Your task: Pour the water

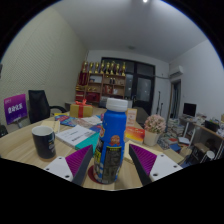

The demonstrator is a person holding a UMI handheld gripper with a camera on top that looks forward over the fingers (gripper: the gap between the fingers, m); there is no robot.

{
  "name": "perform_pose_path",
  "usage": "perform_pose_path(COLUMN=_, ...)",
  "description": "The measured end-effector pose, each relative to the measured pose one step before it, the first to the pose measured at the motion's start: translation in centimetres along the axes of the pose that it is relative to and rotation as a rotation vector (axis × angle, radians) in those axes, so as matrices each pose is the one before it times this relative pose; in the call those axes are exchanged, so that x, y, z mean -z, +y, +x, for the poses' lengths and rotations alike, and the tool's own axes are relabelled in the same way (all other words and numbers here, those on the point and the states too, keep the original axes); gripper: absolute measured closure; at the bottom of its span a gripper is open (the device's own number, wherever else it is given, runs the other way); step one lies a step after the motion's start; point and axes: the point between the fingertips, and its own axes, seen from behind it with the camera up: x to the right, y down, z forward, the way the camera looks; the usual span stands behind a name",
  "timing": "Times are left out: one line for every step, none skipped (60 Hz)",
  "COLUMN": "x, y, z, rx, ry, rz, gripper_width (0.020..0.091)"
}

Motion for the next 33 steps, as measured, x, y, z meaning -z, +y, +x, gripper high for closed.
perform_pose_path(x=0.566, y=-0.142, z=0.071, rx=0.0036, ry=-0.00082, rz=0.00188, gripper_width=0.0278)
perform_pose_path(x=0.058, y=-0.161, z=0.072, rx=0.0007, ry=-0.00140, rz=-0.00129, gripper_width=0.0278)
perform_pose_path(x=1.201, y=0.024, z=0.191, rx=-0.0030, ry=0.00009, rz=-0.00024, gripper_width=0.0281)
perform_pose_path(x=0.781, y=-0.054, z=0.030, rx=-0.0044, ry=0.00005, rz=-0.00224, gripper_width=0.0277)
perform_pose_path(x=0.767, y=-0.111, z=-0.013, rx=-0.0046, ry=-0.00082, rz=-0.00233, gripper_width=0.0279)
perform_pose_path(x=0.837, y=-0.059, z=-0.033, rx=-0.0041, ry=-0.00134, rz=-0.00278, gripper_width=0.0278)
perform_pose_path(x=0.891, y=-0.056, z=-0.077, rx=-0.0032, ry=-0.00282, rz=-0.00257, gripper_width=0.0276)
perform_pose_path(x=0.940, y=-0.072, z=-0.173, rx=-0.0018, ry=-0.00465, rz=-0.00151, gripper_width=0.0279)
perform_pose_path(x=0.577, y=-0.335, z=-0.244, rx=-0.0012, ry=-0.00590, rz=-0.00150, gripper_width=0.0277)
perform_pose_path(x=1.065, y=-0.081, z=-0.216, rx=0.0002, ry=-0.00744, rz=0.00090, gripper_width=0.0279)
perform_pose_path(x=1.498, y=-0.175, z=-0.095, rx=0.0000, ry=-0.00802, rz=0.00000, gripper_width=0.0279)
perform_pose_path(x=1.168, y=-0.024, z=-0.227, rx=0.0005, ry=-0.00565, rz=-0.00052, gripper_width=0.0278)
perform_pose_path(x=1.180, y=-0.035, z=-0.234, rx=0.0011, ry=-0.00436, rz=-0.00025, gripper_width=0.0277)
perform_pose_path(x=1.197, y=-0.066, z=-0.226, rx=0.0008, ry=-0.00407, rz=0.00215, gripper_width=0.0278)
perform_pose_path(x=1.191, y=-0.118, z=-0.165, rx=-0.0002, ry=-0.00258, rz=0.00429, gripper_width=0.0279)
perform_pose_path(x=1.180, y=-0.092, z=-0.211, rx=-0.0015, ry=-0.00047, rz=0.00402, gripper_width=0.0276)
perform_pose_path(x=1.179, y=-0.123, z=-0.155, rx=-0.0025, ry=0.00147, rz=0.00206, gripper_width=0.0277)
perform_pose_path(x=0.205, y=-0.185, z=-0.516, rx=-0.0009, ry=0.00392, rz=-0.00114, gripper_width=0.0280)
perform_pose_path(x=1.982, y=-0.021, z=-0.007, rx=0.0007, ry=-0.00268, rz=-0.00173, gripper_width=0.0278)
perform_pose_path(x=1.224, y=0.045, z=-0.248, rx=0.0010, ry=-0.00366, rz=-0.00136, gripper_width=0.0277)
perform_pose_path(x=1.190, y=0.003, z=-0.219, rx=-0.0013, ry=-0.00288, rz=-0.00018, gripper_width=0.0278)
perform_pose_path(x=1.164, y=-0.028, z=-0.257, rx=-0.0044, ry=-0.00138, rz=0.00046, gripper_width=0.0278)
perform_pose_path(x=1.168, y=-0.030, z=-0.232, rx=-0.0055, ry=-0.00096, rz=0.00003, gripper_width=0.0277)
perform_pose_path(x=1.155, y=-0.024, z=-0.259, rx=-0.0058, ry=-0.00279, rz=-0.00051, gripper_width=0.0280)
perform_pose_path(x=1.156, y=-0.056, z=-0.299, rx=-0.0049, ry=-0.00424, rz=-0.00063, gripper_width=0.0279)
perform_pose_path(x=1.135, y=-0.045, z=-0.337, rx=-0.0047, ry=-0.00614, rz=0.00053, gripper_width=0.0277)
perform_pose_path(x=-0.128, y=0.094, z=-0.642, rx=-0.0062, ry=-0.00584, rz=0.00320, gripper_width=0.0277)
perform_pose_path(x=1.649, y=-0.267, z=-0.314, rx=-0.0044, ry=-0.00826, rz=0.00080, gripper_width=0.0275)
perform_pose_path(x=1.174, y=-0.115, z=-0.372, rx=-0.0048, ry=-0.00789, rz=0.00212, gripper_width=0.0275)
perform_pose_path(x=1.062, y=-0.111, z=-0.383, rx=-0.0046, ry=-0.00707, rz=0.00196, gripper_width=0.0278)
perform_pose_path(x=1.050, y=-0.068, z=-0.396, rx=-0.0056, ry=-0.00674, rz=0.00235, gripper_width=0.0275)
perform_pose_path(x=0.995, y=-0.027, z=-0.347, rx=-0.0065, ry=-0.00552, rz=0.00319, gripper_width=0.0275)
perform_pose_path(x=0.626, y=0.114, z=-0.362, rx=-0.0068, ry=-0.00486, rz=0.00485, gripper_width=0.0277)
